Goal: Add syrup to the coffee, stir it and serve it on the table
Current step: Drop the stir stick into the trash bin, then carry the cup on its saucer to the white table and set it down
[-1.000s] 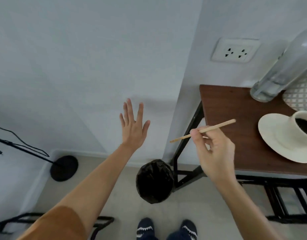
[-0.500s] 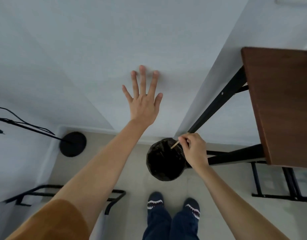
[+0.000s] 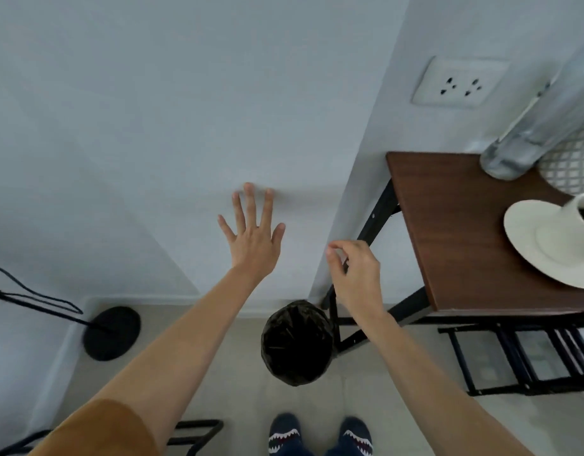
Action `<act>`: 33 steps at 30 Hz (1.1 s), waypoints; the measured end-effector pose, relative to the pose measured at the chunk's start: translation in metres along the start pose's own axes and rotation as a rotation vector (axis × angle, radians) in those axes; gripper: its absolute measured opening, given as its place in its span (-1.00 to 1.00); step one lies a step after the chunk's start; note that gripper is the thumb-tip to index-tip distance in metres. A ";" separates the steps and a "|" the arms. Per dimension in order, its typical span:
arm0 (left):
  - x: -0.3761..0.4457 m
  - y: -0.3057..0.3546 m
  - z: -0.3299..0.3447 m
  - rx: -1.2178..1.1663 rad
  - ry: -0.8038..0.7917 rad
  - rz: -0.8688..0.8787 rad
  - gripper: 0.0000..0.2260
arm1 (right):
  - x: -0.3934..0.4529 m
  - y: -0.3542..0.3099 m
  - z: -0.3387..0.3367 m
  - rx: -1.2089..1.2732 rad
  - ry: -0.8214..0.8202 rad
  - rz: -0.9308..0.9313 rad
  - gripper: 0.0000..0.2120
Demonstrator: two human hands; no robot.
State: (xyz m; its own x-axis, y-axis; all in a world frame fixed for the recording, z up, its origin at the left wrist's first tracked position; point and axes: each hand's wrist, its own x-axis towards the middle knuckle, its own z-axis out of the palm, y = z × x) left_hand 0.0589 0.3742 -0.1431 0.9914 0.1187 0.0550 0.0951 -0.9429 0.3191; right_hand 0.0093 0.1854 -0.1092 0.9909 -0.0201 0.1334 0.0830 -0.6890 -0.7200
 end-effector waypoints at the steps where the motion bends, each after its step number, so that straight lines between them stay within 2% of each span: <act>1: -0.003 0.005 -0.006 -0.010 -0.004 -0.003 -0.41 | 0.003 -0.010 -0.010 -0.010 0.018 -0.029 -0.77; 6: -0.010 0.046 -0.044 -0.059 0.032 0.110 -0.40 | 0.018 -0.048 -0.073 -0.016 0.139 -0.146 -0.77; 12: -0.013 0.138 -0.095 -0.248 0.087 0.330 -0.42 | 0.015 -0.040 -0.177 -0.007 0.371 -0.162 -0.82; 17: -0.034 0.229 -0.094 -0.340 -0.043 0.435 -0.43 | -0.004 0.007 -0.255 -0.058 0.577 -0.094 -0.85; 19: -0.044 0.260 -0.081 -0.311 -0.122 0.451 -0.42 | -0.013 0.033 -0.279 -0.029 0.683 -0.044 -0.85; 22: -0.060 0.300 -0.057 -0.233 -0.235 0.451 -0.42 | -0.024 0.078 -0.303 -0.016 0.747 0.096 -0.85; 24: -0.068 0.321 -0.041 -0.197 -0.300 0.418 -0.43 | -0.026 0.113 -0.308 0.007 0.716 0.212 -0.83; 27: -0.074 0.346 -0.021 -0.123 -0.334 0.343 -0.45 | -0.022 0.159 -0.303 -0.031 0.558 0.313 -0.78; 33: -0.078 0.371 -0.002 -0.047 -0.329 0.223 -0.50 | -0.012 0.194 -0.294 -0.258 0.297 0.278 -0.68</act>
State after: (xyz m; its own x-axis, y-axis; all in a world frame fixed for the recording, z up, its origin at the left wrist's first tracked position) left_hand 0.0167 0.0156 -0.0269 0.9638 -0.2005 -0.1756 -0.1223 -0.9182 0.3768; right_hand -0.0173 -0.1611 -0.0500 0.8955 -0.4091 0.1753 -0.2471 -0.7845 -0.5687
